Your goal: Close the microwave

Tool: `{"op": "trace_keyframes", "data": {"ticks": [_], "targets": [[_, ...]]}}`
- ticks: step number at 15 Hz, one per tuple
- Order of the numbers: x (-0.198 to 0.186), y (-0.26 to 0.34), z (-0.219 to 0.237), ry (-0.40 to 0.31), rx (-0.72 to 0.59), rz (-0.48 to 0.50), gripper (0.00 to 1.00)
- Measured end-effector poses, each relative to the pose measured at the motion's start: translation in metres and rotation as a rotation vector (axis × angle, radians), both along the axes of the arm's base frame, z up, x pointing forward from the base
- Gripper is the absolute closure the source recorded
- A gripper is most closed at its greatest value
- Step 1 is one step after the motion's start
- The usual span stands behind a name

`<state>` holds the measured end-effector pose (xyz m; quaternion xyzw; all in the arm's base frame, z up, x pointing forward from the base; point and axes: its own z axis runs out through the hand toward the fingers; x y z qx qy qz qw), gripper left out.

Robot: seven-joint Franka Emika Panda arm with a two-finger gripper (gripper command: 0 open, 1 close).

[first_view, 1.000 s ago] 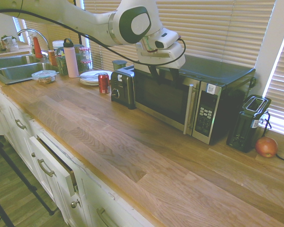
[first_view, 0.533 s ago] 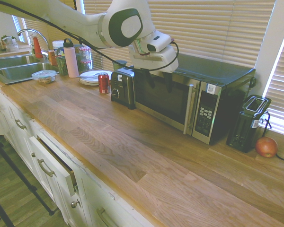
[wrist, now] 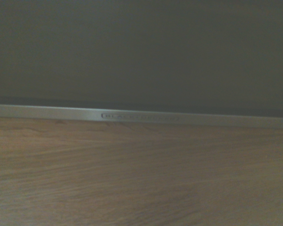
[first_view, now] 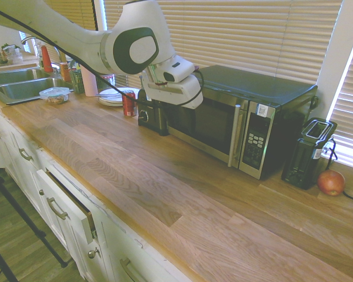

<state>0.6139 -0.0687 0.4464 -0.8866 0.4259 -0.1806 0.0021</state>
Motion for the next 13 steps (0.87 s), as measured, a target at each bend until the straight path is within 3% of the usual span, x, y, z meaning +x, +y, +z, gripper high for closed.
{"op": "trace_keyframes", "data": {"ticks": [13], "targets": [[-0.063,0.013,-0.029,0.068,0.061,0.006,0.0]]}}
